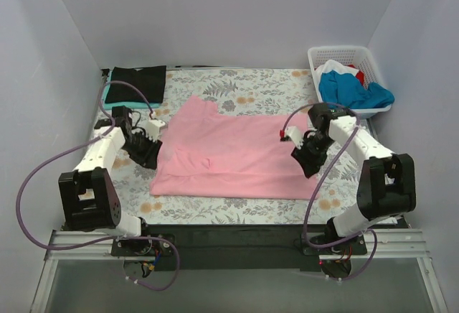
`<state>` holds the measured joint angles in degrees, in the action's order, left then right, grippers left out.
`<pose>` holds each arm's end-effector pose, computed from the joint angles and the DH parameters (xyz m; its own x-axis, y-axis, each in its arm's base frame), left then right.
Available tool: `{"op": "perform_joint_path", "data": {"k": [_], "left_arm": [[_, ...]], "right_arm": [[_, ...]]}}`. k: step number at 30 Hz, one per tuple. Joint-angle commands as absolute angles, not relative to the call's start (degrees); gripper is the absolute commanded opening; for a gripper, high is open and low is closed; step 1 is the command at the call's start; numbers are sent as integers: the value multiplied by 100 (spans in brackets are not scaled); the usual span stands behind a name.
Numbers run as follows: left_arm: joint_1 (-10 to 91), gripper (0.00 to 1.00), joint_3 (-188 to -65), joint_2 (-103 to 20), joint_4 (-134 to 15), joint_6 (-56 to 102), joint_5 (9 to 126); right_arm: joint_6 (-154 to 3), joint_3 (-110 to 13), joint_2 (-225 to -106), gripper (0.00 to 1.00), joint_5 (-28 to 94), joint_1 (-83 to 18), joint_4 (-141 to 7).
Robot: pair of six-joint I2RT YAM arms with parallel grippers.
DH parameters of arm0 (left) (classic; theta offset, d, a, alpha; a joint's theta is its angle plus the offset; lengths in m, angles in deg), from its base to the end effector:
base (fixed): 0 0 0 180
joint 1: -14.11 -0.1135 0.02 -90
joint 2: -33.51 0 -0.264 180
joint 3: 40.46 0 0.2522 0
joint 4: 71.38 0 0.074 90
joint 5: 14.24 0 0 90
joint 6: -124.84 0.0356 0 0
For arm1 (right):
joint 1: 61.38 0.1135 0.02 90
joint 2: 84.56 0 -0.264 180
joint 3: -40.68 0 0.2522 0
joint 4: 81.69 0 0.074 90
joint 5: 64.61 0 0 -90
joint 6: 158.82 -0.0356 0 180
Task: Fold and stack the t-shirts
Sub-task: Fold the tshirt
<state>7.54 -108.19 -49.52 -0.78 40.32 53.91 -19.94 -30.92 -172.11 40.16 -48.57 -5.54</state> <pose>0.2388 0.0142 0.2022 -0.9940 -0.0253 -0.1066 0.0152 0.9318 -0.3627 0.2391 0.0637 0.1996 -0.4862 -0.8576 -0.1678 -0.8691 0.4545 0.1952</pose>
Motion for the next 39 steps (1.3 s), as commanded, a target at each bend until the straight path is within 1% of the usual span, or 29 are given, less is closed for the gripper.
{"op": "perform_joint_path", "data": {"k": [1,2,3,5,6,9,11,17,22,31,39], "left_arm": [[769,40,-12228,-5042,-259,3793,4617],[760,40,-12529,-5382,-347,3644,4492],[769,41,-12793,-5551,-418,3303,4343],[787,43,-13538,-6077,-716,2967,4017],[848,44,-13743,-6263,-830,2670,3964],[988,44,-14420,-6816,-1279,2211,3990],[1120,44,-14701,-7037,-1490,2113,4068],[1410,45,-14870,-7512,-2044,1858,4236],[1604,45,-14809,-7741,-2308,1779,4297],[1613,45,-14984,-7996,-2466,1753,4342],[1683,45,-15098,-8198,-2545,1709,4377]], "right_arm": [[-1898,-4424,-17409,46,4376,-5161,-386],[-1960,-4714,-17595,45,4394,-5250,-438],[-2030,-5352,-17814,45,4420,-5355,-474],[-2293,-5953,-18439,44,4438,-5645,-692],[-2373,-6435,-18832,44,4420,-5707,-789],[-2671,-7192,-19475,43,4228,-5787,-1175],[-2847,-7484,-19775,44,4174,-5787,-1326],[-2971,-8662,-20918,47,3920,-5787,-1520],[-2866,-8936,-21358,51,3630,-5787,-1774],[-2330,-8567,-21473,52,3533,-5787,-1810],[-2031,-8611,-21780,52,3401,-5778,-1828]]}}
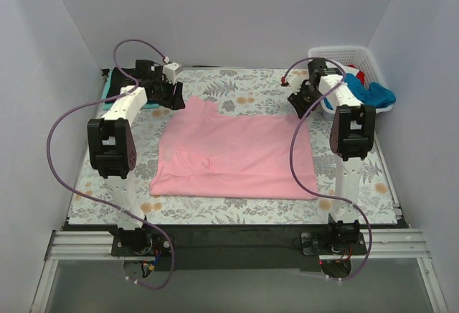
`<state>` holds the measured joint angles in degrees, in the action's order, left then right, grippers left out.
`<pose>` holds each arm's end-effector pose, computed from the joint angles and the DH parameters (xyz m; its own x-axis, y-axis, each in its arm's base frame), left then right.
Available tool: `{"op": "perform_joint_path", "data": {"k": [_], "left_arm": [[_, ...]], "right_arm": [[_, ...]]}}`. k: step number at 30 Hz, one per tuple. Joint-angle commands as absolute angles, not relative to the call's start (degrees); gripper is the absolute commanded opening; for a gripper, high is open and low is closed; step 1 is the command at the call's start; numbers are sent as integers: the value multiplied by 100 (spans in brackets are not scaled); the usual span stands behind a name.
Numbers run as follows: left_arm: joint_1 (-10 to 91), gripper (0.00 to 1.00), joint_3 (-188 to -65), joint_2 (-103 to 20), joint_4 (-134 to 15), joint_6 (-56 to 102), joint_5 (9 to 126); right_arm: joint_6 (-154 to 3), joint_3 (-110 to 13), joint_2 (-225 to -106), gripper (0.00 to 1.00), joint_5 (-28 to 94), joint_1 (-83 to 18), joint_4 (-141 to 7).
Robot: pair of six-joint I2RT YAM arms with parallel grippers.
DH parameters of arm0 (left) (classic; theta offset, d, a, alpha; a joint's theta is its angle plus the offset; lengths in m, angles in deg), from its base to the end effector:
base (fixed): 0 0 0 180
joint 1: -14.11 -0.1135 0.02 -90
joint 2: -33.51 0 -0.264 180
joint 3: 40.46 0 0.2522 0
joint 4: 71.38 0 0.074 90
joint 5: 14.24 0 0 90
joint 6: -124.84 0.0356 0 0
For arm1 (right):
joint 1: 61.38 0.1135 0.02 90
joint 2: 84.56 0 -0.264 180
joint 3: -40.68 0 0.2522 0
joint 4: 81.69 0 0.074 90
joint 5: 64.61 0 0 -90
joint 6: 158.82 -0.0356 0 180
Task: Fold and stack the t-shirts
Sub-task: Fold the tshirt
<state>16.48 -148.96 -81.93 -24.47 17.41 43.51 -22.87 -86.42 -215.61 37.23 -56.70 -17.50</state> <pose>0.4440 -0.0374 0.2374 -0.8744 -0.2174 -0.4337 0.0918 0.8038 -0.5878 0.4833 0.0469 0.1942 -0.5310 -0.7493 -0.3957 -0.7733 0.6195 -0.1352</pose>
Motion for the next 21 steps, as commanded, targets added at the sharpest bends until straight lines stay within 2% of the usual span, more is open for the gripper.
{"op": "perform_joint_path", "data": {"k": [1,7,10,11,16,17,20,21], "left_arm": [[1683,45,-15098,-8216,-2554,1726,4385],[1692,47,-15221,-8409,-2642,1709,4500],[1701,48,-15440,-8672,-2660,1630,4684],[1718,48,-15520,-8864,-2659,1569,4754],[1736,49,-16117,-9472,-2659,1357,5123],[1762,49,-16301,-9560,-2659,1340,5176],[1832,49,-16469,-9815,-2677,1331,5308],[1859,49,-16557,-9937,-2677,1339,5352]], "right_arm": [[-2005,-8628,-21815,52,3392,-5778,-1828],[-1864,-8593,-21974,49,3304,-5778,-1828],[-1820,-8584,-21974,39,3357,-5769,-1819],[-1811,-8558,-21948,32,3392,-5769,-1819],[-1662,-8373,-21842,17,3357,-5743,-1810],[-1653,-8330,-21816,10,3339,-5734,-1810],[-1618,-8215,-21772,1,3348,-5690,-1819],[-1618,-8198,-21754,1,3348,-5673,-1810]]}}
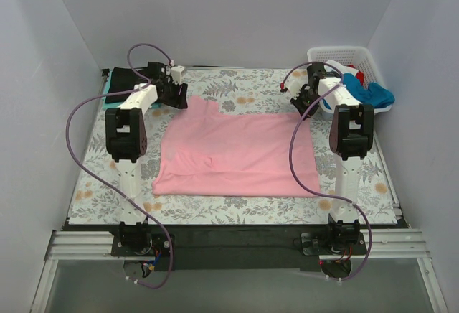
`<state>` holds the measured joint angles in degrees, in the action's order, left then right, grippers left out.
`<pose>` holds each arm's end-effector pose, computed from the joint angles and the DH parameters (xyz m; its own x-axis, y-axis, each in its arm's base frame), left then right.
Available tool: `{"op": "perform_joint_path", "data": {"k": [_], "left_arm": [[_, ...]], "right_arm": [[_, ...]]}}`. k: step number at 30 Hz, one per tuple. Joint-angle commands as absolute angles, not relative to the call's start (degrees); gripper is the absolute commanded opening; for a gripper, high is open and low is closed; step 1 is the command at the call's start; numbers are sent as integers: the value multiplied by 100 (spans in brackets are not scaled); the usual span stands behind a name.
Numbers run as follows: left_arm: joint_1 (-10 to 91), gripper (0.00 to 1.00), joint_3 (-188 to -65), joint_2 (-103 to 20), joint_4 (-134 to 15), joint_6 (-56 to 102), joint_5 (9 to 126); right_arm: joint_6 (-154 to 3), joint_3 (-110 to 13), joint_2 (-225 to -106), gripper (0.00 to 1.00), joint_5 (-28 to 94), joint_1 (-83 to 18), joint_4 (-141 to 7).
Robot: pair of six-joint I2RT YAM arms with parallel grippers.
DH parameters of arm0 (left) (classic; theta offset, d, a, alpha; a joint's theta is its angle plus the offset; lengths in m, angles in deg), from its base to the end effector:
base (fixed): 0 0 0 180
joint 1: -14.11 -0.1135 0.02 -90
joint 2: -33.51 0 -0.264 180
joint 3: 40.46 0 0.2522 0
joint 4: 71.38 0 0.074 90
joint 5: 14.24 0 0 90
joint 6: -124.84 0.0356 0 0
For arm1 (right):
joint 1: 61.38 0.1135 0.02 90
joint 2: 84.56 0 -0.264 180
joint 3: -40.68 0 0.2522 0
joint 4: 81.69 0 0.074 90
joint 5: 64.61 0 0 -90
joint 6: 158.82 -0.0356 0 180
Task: Fold and stack the t-shirts
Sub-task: Fold the tshirt
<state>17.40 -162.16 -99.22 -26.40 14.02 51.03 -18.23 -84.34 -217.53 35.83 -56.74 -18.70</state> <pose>0.5044 -0.0439 0.1710 -0.8752 -0.2731 -0.3993 -0.0273 0.8519 -0.5229 0.4832 0.0457 0.1688 -0.4911 -0.8022 -0.3396 -0.8158 0.5602 -0.1436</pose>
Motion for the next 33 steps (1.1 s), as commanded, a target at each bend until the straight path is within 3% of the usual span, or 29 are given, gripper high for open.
{"op": "perform_joint_path", "data": {"k": [1,16,19,23,24,33], "left_arm": [[1885,49,-16584,-9973,-2677,1392,5396],[2228,44,-16864,-10597,-2809,1682,6169],[2237,36,-16944,-10659,-2826,1691,6187],[2228,14,-17049,-10642,-2826,1665,6082],[2237,3,-17041,-10616,-2826,1665,6047],[2175,0,-15874,-9079,-3519,1638,5626]], "right_arm": [[-1618,-8180,-21745,1,3357,-5655,-1810],[-1582,-8180,-21587,1,3374,-5585,-1810],[-1582,-8189,-21543,1,3383,-5585,-1819],[-1591,-8206,-21447,1,3401,-5585,-1810],[-1591,-8206,-21420,1,3401,-5585,-1810],[-1468,-7750,-20631,1,3541,-5585,-1775]]}}
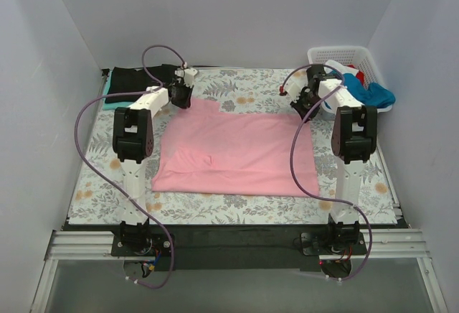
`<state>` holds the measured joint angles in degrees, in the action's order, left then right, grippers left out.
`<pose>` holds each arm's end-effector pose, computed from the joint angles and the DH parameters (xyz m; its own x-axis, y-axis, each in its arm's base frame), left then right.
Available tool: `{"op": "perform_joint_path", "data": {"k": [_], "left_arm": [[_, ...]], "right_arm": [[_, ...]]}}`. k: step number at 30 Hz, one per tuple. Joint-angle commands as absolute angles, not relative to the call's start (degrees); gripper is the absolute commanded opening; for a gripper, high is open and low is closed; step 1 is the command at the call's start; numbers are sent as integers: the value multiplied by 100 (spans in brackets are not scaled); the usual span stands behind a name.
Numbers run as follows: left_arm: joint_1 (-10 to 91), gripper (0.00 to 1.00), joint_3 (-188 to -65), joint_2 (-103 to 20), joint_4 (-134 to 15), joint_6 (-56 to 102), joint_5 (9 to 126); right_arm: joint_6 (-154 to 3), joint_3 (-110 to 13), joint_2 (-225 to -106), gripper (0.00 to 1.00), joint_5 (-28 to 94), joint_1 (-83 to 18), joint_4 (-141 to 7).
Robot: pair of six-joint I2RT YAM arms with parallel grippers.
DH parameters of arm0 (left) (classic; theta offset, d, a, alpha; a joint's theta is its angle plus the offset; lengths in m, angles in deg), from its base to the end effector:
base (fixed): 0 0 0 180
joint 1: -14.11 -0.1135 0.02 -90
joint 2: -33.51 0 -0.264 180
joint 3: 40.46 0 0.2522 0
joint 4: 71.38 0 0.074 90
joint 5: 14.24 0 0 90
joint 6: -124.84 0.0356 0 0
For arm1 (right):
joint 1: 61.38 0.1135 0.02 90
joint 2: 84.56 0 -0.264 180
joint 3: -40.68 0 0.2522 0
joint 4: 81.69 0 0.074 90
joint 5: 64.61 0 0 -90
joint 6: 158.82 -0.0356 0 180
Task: Fold and stack the t-shirts
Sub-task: Fold the tshirt
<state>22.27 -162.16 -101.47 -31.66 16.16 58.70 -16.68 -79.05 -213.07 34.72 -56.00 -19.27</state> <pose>0.5104 -0.0837 0.1560 -0.8483 -0.1877 -0.4951 0.0409 0.9090 -0.4147 0.4662 0.0497 0.1783 -0.4643 -0.8262 -0.3190 -0.8328 0.5299 -0.1602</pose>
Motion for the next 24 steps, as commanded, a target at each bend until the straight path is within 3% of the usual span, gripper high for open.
{"op": "perform_joint_path", "data": {"k": [1,24], "left_arm": [[2167,0,-15567,-8921,-3582,1656,5564],[2132,0,-12138,-5202,-3328,2332,5185]], "right_arm": [[-1451,-7680,-20542,1,3567,-5585,-1766],[-1020,-5385,-18608,1,3936,-5585,-1740]]}}
